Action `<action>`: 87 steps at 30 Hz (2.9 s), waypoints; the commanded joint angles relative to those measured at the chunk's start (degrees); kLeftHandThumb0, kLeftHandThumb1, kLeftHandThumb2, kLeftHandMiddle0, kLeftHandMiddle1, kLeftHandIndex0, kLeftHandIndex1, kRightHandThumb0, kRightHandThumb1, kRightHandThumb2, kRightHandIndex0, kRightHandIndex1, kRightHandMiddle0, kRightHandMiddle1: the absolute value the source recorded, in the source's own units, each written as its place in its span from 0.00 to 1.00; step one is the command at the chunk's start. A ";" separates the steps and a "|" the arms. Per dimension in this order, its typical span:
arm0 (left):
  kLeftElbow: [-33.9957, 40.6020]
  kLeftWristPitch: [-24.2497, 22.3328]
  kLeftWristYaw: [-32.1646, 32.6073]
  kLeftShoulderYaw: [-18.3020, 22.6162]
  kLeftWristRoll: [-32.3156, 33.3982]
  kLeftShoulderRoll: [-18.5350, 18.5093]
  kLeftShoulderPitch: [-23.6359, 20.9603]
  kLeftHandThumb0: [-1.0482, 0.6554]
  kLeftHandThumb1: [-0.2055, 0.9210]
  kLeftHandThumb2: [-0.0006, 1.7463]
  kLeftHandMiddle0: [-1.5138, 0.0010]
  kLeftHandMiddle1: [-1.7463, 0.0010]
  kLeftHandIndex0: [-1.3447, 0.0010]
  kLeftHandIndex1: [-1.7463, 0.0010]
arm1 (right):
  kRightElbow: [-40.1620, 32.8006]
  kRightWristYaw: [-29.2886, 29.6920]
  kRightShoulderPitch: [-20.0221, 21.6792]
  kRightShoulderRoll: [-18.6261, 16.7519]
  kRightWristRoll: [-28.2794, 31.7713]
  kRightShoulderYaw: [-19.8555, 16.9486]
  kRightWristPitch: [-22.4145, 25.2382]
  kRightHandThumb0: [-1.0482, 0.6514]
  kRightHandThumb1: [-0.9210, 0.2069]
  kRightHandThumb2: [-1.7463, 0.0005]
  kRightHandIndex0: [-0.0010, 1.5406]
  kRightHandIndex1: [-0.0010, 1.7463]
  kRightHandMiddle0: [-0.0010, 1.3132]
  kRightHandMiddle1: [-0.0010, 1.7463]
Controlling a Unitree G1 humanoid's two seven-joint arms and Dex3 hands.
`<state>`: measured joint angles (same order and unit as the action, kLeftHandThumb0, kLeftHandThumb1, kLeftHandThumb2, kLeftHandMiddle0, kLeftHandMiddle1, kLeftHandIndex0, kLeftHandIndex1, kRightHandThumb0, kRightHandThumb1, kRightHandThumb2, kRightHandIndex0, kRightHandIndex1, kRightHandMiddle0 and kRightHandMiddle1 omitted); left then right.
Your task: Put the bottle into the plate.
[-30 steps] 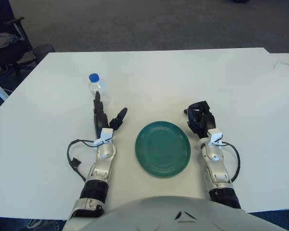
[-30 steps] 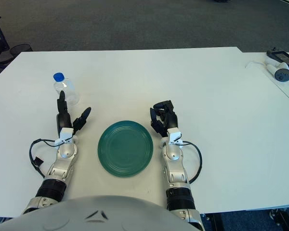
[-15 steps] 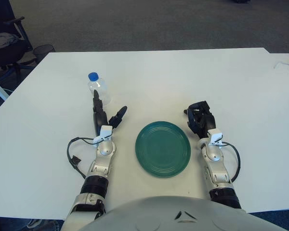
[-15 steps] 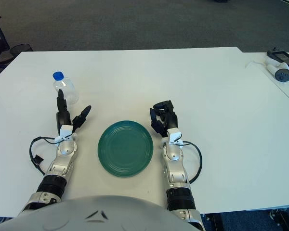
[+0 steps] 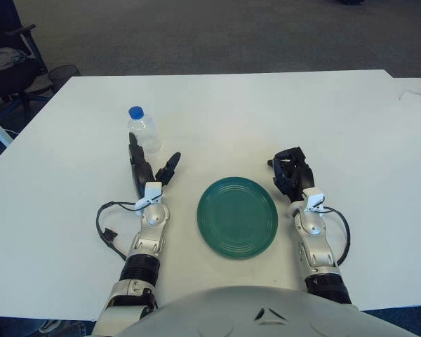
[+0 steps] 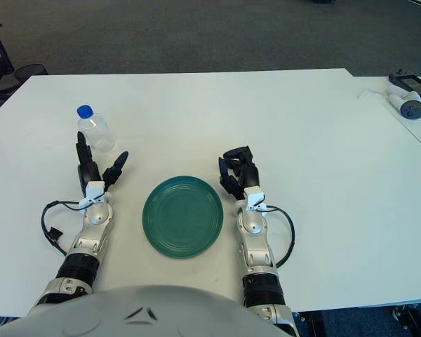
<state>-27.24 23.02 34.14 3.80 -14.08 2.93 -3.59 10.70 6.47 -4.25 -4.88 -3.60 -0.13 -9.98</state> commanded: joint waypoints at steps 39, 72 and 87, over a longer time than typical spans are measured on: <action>-0.17 -12.75 15.70 -1.53 -6.17 3.31 7.87 0.00 1.00 0.10 1.00 1.00 1.00 1.00 | 13.35 -1.91 -0.76 1.12 1.65 -1.72 -1.39 0.41 0.00 0.71 0.23 0.63 0.15 1.00; -21.68 -3.89 20.22 5.94 -0.85 -4.05 -8.70 0.00 1.00 0.09 1.00 1.00 1.00 1.00 | 15.95 -2.64 -0.22 0.88 2.83 -3.14 -3.49 0.41 0.01 0.71 0.22 0.64 0.17 0.99; -23.85 -2.92 17.77 5.61 1.16 -4.30 -12.10 0.00 1.00 0.06 1.00 1.00 1.00 1.00 | 18.01 -2.47 0.45 1.10 2.63 -3.35 -5.14 0.41 0.00 0.72 0.22 0.63 0.17 0.98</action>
<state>-48.32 21.33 52.96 9.41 -13.85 -2.00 -17.54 21.74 3.58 0.87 -3.82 -1.70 -2.69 -20.25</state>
